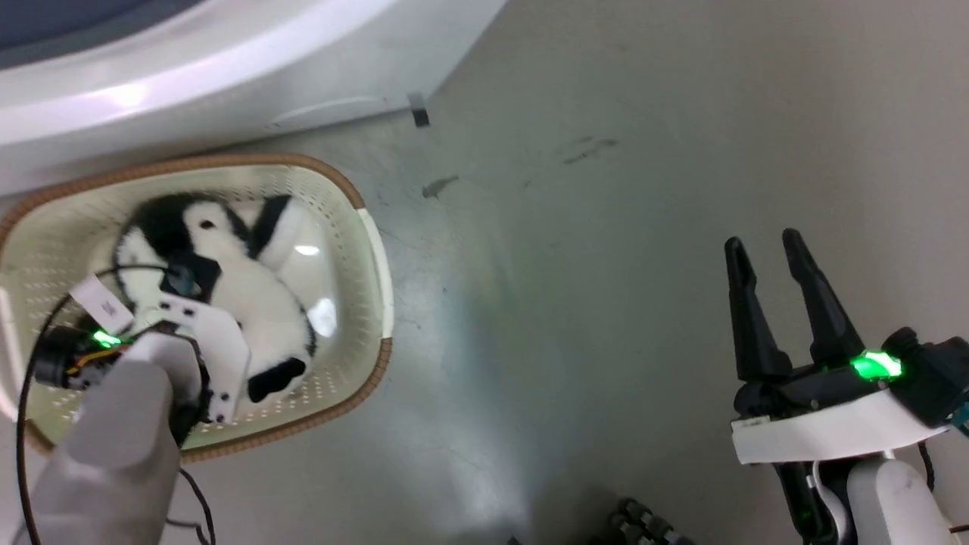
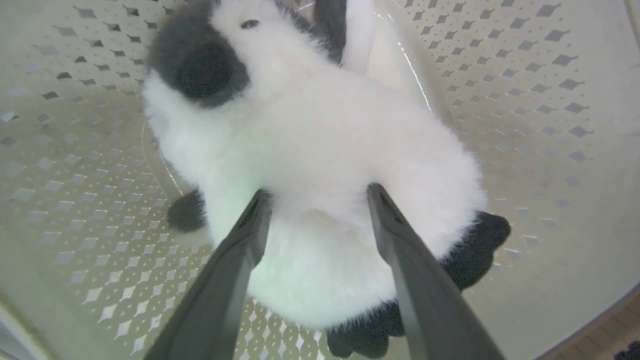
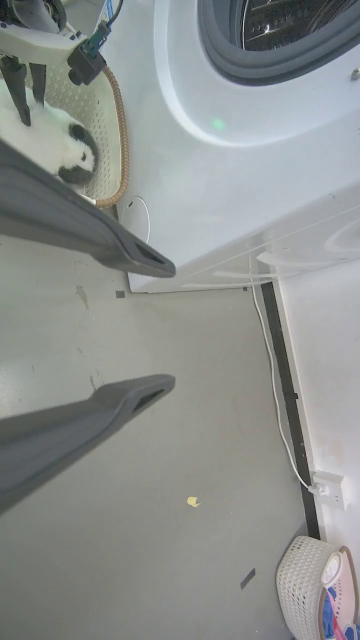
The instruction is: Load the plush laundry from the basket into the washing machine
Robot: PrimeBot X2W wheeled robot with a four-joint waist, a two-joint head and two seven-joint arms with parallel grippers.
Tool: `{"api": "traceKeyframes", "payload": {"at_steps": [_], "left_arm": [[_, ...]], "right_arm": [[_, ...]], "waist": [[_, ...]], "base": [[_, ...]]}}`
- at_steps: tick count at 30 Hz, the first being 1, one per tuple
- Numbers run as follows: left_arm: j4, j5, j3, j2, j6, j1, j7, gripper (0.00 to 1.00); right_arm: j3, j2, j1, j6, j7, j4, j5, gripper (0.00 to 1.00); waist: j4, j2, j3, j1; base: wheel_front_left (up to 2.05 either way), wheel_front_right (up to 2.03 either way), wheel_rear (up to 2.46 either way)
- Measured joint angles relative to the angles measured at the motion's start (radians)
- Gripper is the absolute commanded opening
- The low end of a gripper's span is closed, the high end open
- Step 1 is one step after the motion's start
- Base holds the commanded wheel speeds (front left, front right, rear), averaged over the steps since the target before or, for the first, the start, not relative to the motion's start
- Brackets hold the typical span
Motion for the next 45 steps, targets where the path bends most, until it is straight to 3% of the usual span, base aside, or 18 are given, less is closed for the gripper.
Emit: {"api": "traceKeyframes", "payload": {"at_steps": [7, 16, 17, 29, 38, 45], "left_arm": [[0.101, -0.013, -0.028, 0.026, 0.001, -0.103, 0.096, 1.0], [0.188, -0.028, -0.073, 0.037, -0.003, -0.188, 0.113, 1.0], [0.209, -0.048, -0.08, 0.038, -0.011, -0.204, 0.124, 0.0], [0.234, -0.093, -0.109, 0.043, -0.019, -0.183, 0.053, 0.0], [0.249, -0.129, -0.115, -0.019, -0.018, -0.11, -0.082, 0.0], [0.246, -0.155, -0.123, -0.1, -0.019, -0.052, -0.242, 0.0]], "right_arm": [[0.007, 0.0, -0.011, 0.0, -0.014, -0.011, 0.035, 1.0], [0.013, 0.0, -0.03, 0.0, -0.033, -0.015, 0.07, 1.0], [0.015, 0.0, -0.032, 0.0, -0.035, -0.014, 0.077, 1.0], [-0.003, 0.0, -0.055, 0.0, -0.043, 0.005, 0.066, 1.0], [-0.061, 0.0, -0.048, 0.0, -0.043, 0.012, -0.009, 1.0], [-0.105, 0.0, -0.001, 0.0, -0.043, 0.017, -0.079, 1.0]], "waist": [[-0.026, 0.0, 0.066, 0.0], [-0.056, 0.0, 0.143, -0.0001], [-0.064, 0.0, 0.155, -0.0001], [-0.068, 0.0, 0.112, 0.0], [-0.019, 0.0, -0.02, 0.0], [0.043, 0.0, -0.158, -0.0001]], "base": [[0.0, 0.0, 0.0], [0.0, 0.0, 0.0], [0.0, 0.0, 0.0], [0.0, 0.0, 0.0], [0.0, 0.0, 0.0], [0.0, 0.0, 0.0]]}}
